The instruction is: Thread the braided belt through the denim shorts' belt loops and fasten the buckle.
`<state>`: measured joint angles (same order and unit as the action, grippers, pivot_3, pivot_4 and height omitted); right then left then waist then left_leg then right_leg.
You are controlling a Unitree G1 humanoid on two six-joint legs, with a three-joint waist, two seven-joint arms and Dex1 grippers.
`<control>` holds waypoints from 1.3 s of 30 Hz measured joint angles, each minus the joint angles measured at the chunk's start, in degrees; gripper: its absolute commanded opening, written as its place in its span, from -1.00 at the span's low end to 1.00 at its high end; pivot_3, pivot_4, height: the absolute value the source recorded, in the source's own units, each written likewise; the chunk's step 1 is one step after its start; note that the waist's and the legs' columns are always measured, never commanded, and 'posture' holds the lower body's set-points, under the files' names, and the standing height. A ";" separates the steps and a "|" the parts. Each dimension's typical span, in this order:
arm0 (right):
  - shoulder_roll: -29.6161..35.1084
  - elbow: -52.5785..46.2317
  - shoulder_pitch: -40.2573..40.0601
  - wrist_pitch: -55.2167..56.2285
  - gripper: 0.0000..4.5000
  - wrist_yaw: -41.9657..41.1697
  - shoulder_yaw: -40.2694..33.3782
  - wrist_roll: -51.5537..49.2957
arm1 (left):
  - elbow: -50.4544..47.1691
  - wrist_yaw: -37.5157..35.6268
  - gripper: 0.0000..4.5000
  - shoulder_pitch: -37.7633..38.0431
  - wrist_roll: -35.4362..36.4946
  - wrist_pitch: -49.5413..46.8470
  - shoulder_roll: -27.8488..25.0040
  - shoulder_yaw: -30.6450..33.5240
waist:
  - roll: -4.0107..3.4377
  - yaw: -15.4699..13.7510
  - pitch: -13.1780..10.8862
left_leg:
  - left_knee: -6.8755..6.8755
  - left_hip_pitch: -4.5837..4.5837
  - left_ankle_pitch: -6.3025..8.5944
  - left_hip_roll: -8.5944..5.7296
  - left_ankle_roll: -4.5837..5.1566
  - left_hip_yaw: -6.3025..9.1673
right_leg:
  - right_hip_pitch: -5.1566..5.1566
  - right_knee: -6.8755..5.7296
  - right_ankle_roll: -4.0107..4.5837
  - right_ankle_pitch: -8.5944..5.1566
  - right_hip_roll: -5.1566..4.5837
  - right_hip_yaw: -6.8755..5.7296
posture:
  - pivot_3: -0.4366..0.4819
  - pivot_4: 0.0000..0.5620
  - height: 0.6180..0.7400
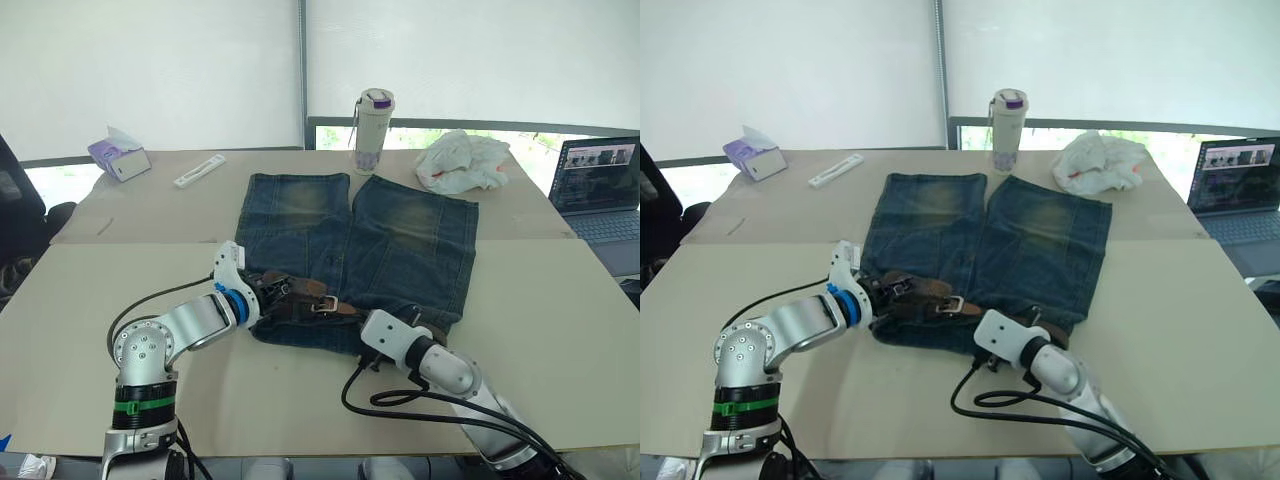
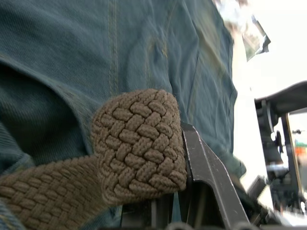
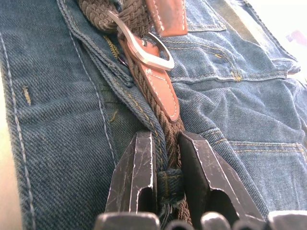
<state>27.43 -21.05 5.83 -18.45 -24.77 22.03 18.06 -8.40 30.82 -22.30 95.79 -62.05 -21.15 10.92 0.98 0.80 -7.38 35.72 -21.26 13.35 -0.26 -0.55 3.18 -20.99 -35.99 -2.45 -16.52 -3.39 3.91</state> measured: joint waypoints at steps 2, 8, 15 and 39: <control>0.00 0.26 0.00 0.54 -0.58 0.00 0.08 1.06 | 0.00 1.76 -1.00 -0.02 2.88 -0.30 -1.36 -1.41 | 0.00 -0.03 0.00 | 0.00 0.00 0.00 0.00 -0.02 0.00 | 0.00 0.01 0.00 0.00 0.00 0.00 | -0.05 -0.47 1.00; -0.56 0.43 -0.02 1.58 -0.58 0.00 0.07 2.14 | -0.03 5.46 -1.00 -1.21 6.25 -0.39 -6.26 -5.96 | 0.00 0.03 0.00 | -0.03 0.02 -0.01 -0.01 -0.05 0.00 | -0.01 0.00 0.01 0.00 0.03 0.00 | -0.05 -0.47 1.00; -1.47 0.46 -0.06 2.10 -0.58 0.01 0.04 3.12 | -0.04 12.44 -1.00 -4.04 9.57 1.30 -8.78 -10.05 | 0.00 0.08 -0.01 | -0.09 0.06 -0.06 0.01 -0.19 -0.01 | -0.01 0.01 0.01 0.00 0.01 0.01 | -0.05 -0.47 1.00; -5.80 1.38 4.16 4.69 0.98 -4.17 -4.22 -6.99 | 0.24 12.40 -1.00 -1.28 7.87 6.79 -9.35 -11.62 | 0.05 0.04 -0.03 | -0.49 0.14 -0.30 -0.08 -0.65 -0.02 | -0.08 0.04 0.06 0.03 0.05 0.01 | -0.05 -0.47 1.00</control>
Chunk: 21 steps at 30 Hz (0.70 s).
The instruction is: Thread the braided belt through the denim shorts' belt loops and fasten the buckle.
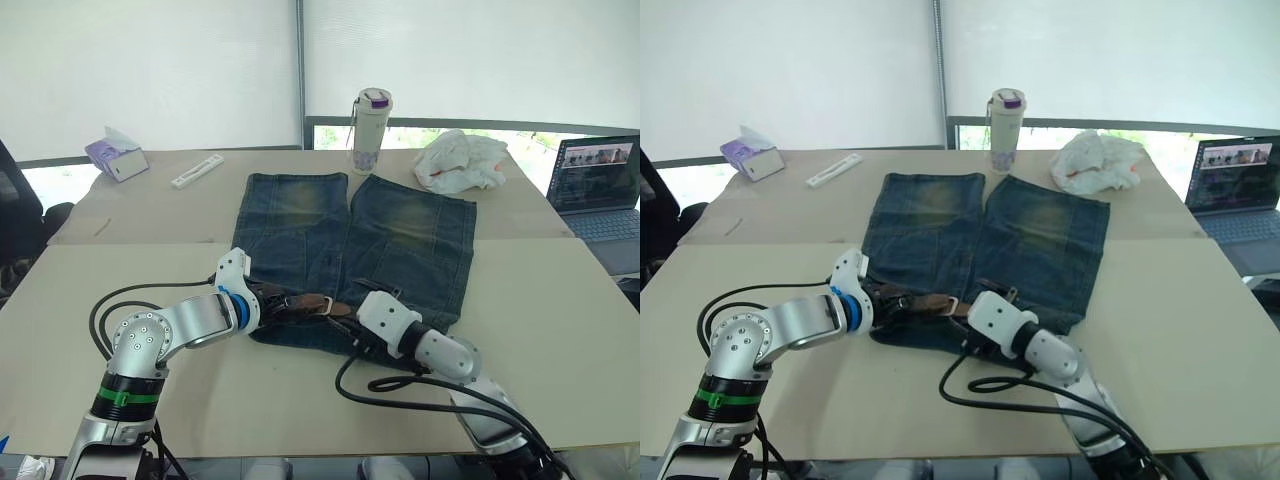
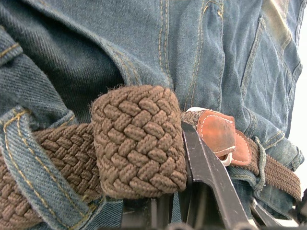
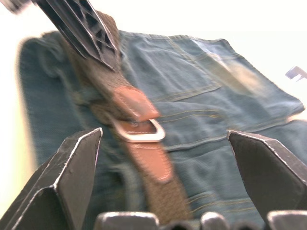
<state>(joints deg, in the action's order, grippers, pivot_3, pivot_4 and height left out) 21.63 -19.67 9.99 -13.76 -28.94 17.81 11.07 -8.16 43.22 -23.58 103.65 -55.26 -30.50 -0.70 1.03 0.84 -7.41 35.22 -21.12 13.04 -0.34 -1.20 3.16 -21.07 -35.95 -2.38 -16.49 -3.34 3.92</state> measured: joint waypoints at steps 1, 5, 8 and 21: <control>-0.90 0.76 1.05 -0.85 0.98 0.94 0.03 0.75 | -0.01 -0.04 -1.00 0.00 -0.08 0.04 0.01 0.01 | 0.02 -0.02 -0.01 | -0.06 -0.01 -0.05 0.00 -0.08 0.00 | -0.04 0.00 0.01 0.00 0.00 0.00 | -0.05 -0.47 1.00; -3.20 1.12 2.73 -3.30 0.98 2.56 -0.06 1.54 | -0.28 -0.14 -1.00 0.02 -0.32 0.16 0.32 0.02 | 0.02 -0.05 -0.01 | -0.15 -0.01 -0.08 0.02 -0.12 0.01 | -0.07 0.00 0.02 0.01 -0.01 0.00 | -0.05 -0.47 1.00; -0.97 1.12 2.72 -4.50 0.98 2.56 0.30 4.04 | -0.64 -0.15 -1.00 0.58 -0.46 0.45 0.45 0.12 | 0.02 -0.10 -0.01 | -0.14 -0.02 -0.08 0.00 -0.11 0.01 | -0.06 0.02 0.02 0.01 -0.04 0.00 | -0.05 -0.47 1.00; 2.52 1.06 7.56 -10.28 0.98 -3.65 6.05 11.50 | -1.10 -0.67 -1.00 1.04 -1.96 0.64 0.72 0.48 | 0.07 0.28 0.00 | -0.18 0.05 -0.11 0.04 -0.16 0.01 | -0.05 0.01 0.07 0.04 0.06 0.00 | -0.05 -0.47 1.00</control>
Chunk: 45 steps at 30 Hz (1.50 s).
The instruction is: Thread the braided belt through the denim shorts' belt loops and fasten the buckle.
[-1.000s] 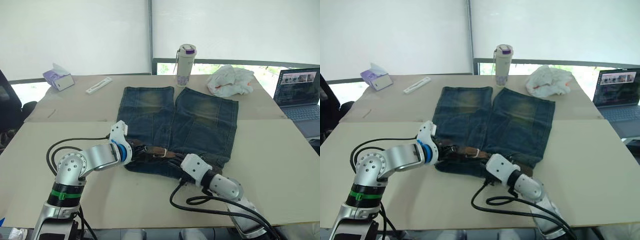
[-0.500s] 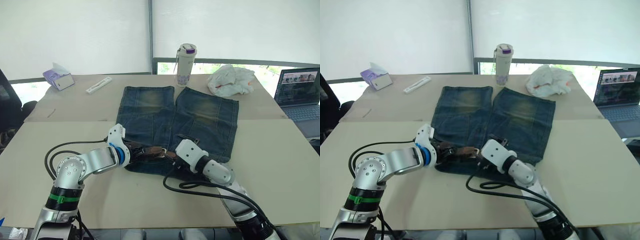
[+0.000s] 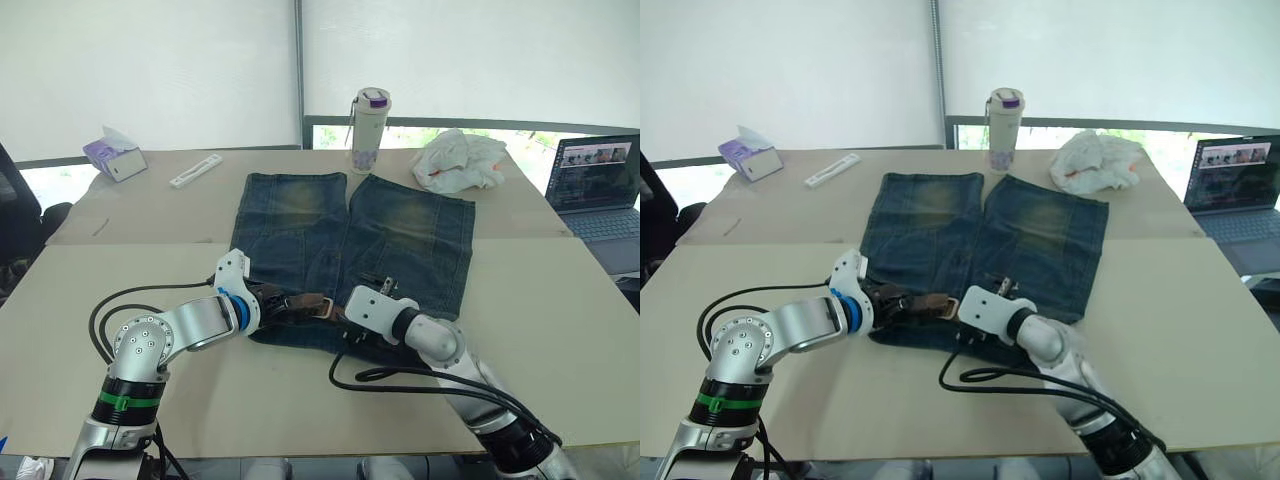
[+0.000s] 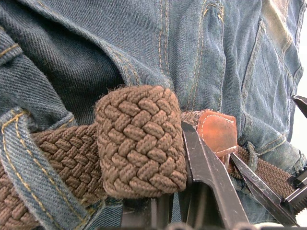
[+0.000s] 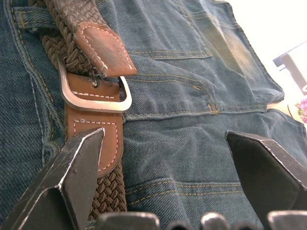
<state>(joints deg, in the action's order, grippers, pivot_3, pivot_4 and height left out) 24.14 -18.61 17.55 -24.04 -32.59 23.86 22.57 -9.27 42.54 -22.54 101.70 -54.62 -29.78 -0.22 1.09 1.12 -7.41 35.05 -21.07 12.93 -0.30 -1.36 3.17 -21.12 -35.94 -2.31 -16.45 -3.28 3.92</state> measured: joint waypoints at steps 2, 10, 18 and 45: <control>0.01 0.01 1.06 -0.87 0.98 -1.30 0.73 1.01 | 0.00 -0.17 -1.00 0.00 -0.24 0.00 0.02 0.05 | 0.00 0.03 0.00 | -0.01 0.01 0.00 0.01 0.00 0.00 | 0.00 0.00 0.01 0.00 0.02 0.00 | -0.05 -0.47 1.00; 1.18 1.41 4.63 0.44 0.98 -4.31 3.57 3.76 | 0.00 -0.40 -1.00 0.08 -0.66 0.00 0.33 0.22 | 0.03 0.16 0.02 | -0.04 0.05 -0.03 0.04 -0.04 0.00 | 0.01 0.00 0.03 0.02 0.05 0.00 | -0.05 -0.47 1.00; -3.20 5.43 3.30 6.01 0.98 -0.98 1.28 1.62 | 0.00 -0.55 -1.00 0.33 -1.18 0.01 0.42 0.55 | 0.06 0.41 0.02 | -0.09 0.05 -0.08 0.11 -0.14 0.00 | -0.01 -0.01 0.09 0.06 0.11 0.01 | -0.05 -0.47 1.00; -7.07 11.06 -1.81 18.89 0.98 6.40 -3.07 -4.29 | -3.97 -13.10 -1.00 -5.88 -15.59 -10.30 -6.39 -1.34 | 0.12 0.56 -0.05 | -0.19 0.01 -0.11 0.12 -0.18 0.00 | -0.09 -0.03 0.10 0.05 0.13 0.01 | -0.05 -0.47 1.00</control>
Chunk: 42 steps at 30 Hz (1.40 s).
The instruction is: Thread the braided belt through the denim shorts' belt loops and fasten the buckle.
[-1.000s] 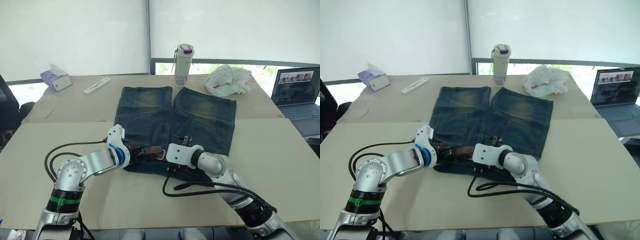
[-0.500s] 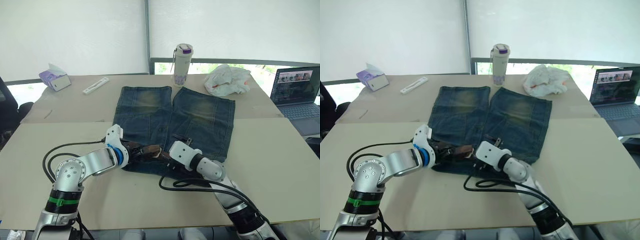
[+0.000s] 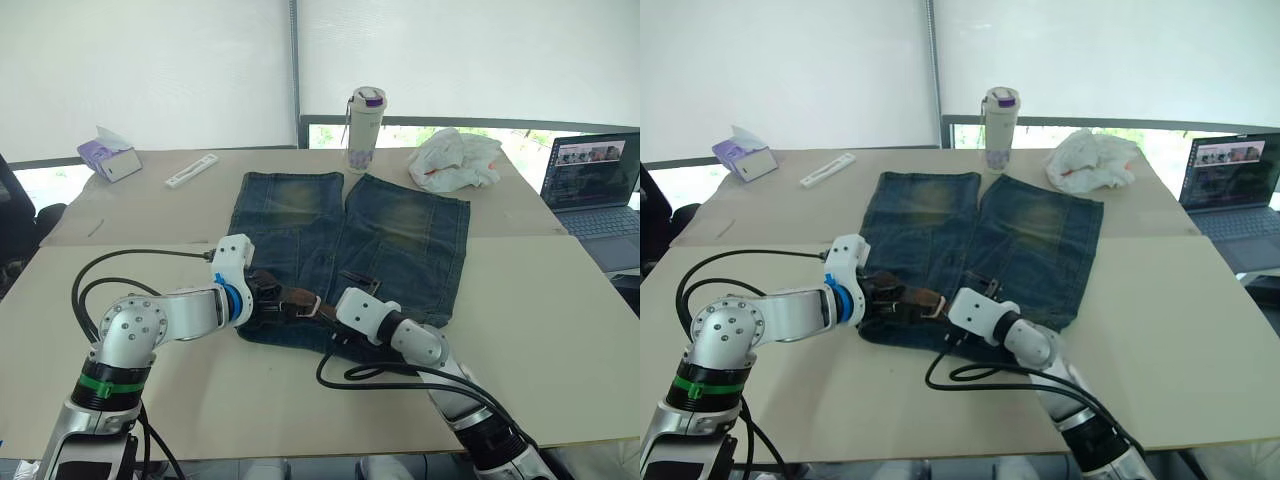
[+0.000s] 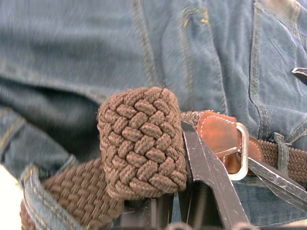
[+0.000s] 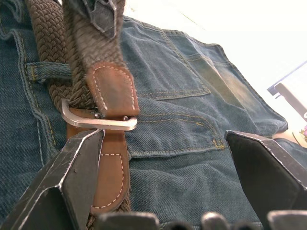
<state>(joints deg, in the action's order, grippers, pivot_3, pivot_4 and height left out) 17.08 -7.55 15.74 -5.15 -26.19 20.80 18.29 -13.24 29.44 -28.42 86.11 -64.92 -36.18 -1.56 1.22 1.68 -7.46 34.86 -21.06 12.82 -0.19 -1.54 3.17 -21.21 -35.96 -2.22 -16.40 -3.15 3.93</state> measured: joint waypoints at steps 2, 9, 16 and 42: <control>0.08 0.04 -0.01 0.17 0.98 0.17 0.11 0.22 | -0.75 -1.08 -1.00 -0.24 -1.33 -0.68 -0.05 0.00 | 0.00 0.05 0.00 | 0.00 0.00 0.00 0.00 0.00 0.00 | 0.00 0.00 0.00 0.00 0.00 0.00 | -0.05 -0.47 1.00; -0.25 0.35 -0.12 1.19 0.98 0.43 0.18 0.67 | -2.20 -2.75 -1.00 -1.30 -3.06 -4.44 -0.42 -0.02 | 0.03 0.08 -0.02 | 0.00 0.00 0.00 0.01 0.00 0.01 | 0.00 -0.01 0.00 0.00 -0.01 0.00 | -0.05 -0.47 1.00; -0.46 0.60 -0.11 1.45 0.98 0.51 0.27 0.71 | -1.95 -1.36 -1.00 -0.15 -1.59 -6.81 -0.47 0.83 | 0.03 0.15 -0.02 | 0.00 0.00 0.00 0.02 0.00 0.02 | 0.00 -0.02 0.00 0.00 -0.01 0.00 | -0.05 -0.47 1.00; -1.70 -4.54 -7.96 -3.06 0.98 -6.45 -3.78 -14.46 | 1.99 -9.27 -1.00 3.68 -12.20 -3.85 13.93 7.18 | 0.03 -0.87 -0.01 | 0.04 -0.03 0.00 -0.02 0.06 0.02 | 0.04 -0.03 -0.01 0.00 -0.13 -0.03 | -0.05 -0.47 1.00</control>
<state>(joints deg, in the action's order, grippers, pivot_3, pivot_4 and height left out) 15.38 -12.09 7.78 -8.21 -32.64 17.02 3.82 -11.24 20.17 -24.75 73.91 -68.77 -22.25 5.63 1.25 0.81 -7.48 34.90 -21.09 12.82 -0.21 -1.48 3.20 -21.17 -35.99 -2.23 -16.40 -3.28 3.91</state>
